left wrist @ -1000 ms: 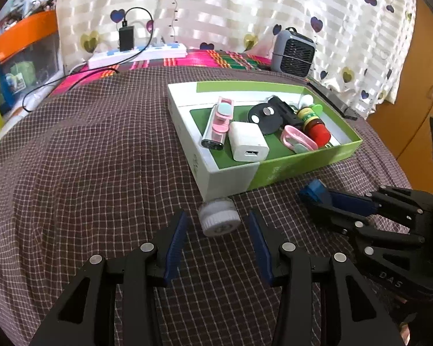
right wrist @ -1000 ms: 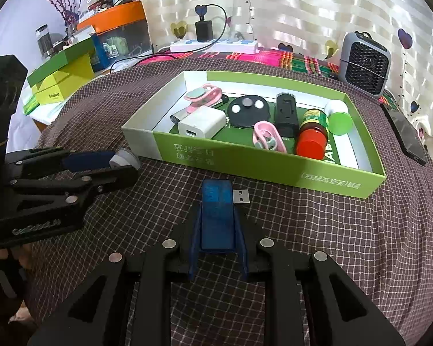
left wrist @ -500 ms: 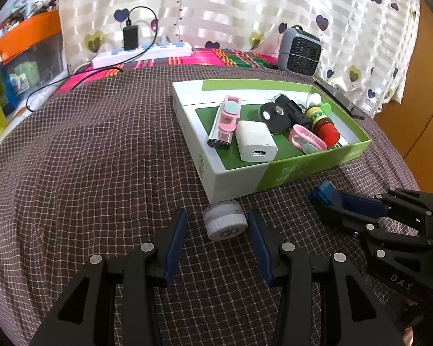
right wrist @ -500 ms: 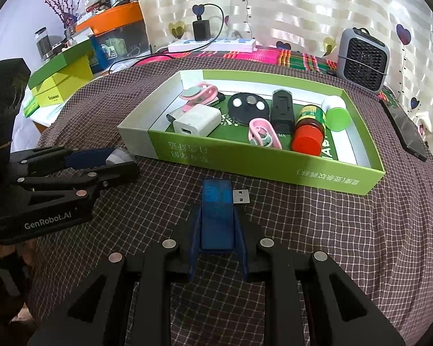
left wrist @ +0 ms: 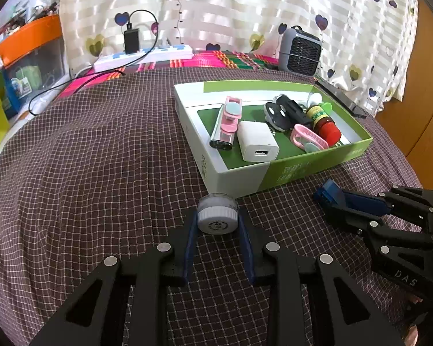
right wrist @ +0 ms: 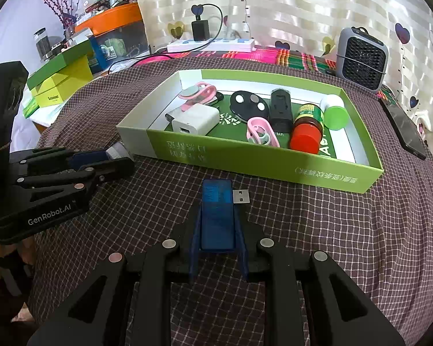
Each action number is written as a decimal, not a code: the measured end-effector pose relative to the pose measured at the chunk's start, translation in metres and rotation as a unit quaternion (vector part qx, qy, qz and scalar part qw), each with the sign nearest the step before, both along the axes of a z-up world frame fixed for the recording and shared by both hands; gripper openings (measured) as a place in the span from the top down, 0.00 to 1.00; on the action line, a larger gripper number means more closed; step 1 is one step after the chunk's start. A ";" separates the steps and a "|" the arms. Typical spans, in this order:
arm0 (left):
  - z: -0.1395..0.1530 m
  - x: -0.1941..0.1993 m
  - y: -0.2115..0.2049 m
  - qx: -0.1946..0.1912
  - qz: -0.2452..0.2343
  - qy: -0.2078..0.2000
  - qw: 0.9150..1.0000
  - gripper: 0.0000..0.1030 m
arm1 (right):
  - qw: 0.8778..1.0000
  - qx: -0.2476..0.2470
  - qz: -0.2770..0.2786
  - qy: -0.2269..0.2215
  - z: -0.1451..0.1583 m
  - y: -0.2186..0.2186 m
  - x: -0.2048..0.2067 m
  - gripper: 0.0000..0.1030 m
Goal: Organize rigid objects
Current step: 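Carry the USB stick with the right gripper over the box while the left gripper carries the tape roll, then lower and open the right gripper to drop the USB stick while the left gripper releases the tape roll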
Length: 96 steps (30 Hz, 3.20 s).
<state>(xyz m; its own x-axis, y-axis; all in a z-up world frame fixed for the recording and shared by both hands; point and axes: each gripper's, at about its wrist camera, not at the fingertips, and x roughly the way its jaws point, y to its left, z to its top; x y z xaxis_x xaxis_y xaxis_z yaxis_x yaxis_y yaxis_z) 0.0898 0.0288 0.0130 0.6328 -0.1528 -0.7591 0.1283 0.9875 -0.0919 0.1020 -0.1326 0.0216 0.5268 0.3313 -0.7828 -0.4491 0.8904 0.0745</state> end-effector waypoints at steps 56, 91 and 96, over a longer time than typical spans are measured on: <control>0.078 0.011 -0.007 -0.012 -0.029 -0.087 0.996 0.74 | 0.997 0.006 0.003 -0.081 0.072 -0.006 0.015 0.78; 0.026 0.104 -0.060 -0.015 -0.078 -0.018 0.997 0.74 | 0.999 -0.024 -0.041 -0.018 0.033 -0.036 0.119 0.78; 0.020 0.107 -0.064 -0.012 -0.080 -0.009 0.997 0.74 | 0.999 -0.022 -0.041 -0.012 0.032 -0.032 0.132 0.78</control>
<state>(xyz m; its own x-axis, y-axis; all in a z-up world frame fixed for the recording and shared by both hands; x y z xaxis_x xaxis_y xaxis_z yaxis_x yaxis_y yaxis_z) 0.1967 -0.0353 0.0333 0.6128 -0.2706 -0.7425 0.2854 0.9519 -0.1113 0.2336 -0.1650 0.0536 0.5692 0.2514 -0.7828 -0.3764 0.9262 0.0238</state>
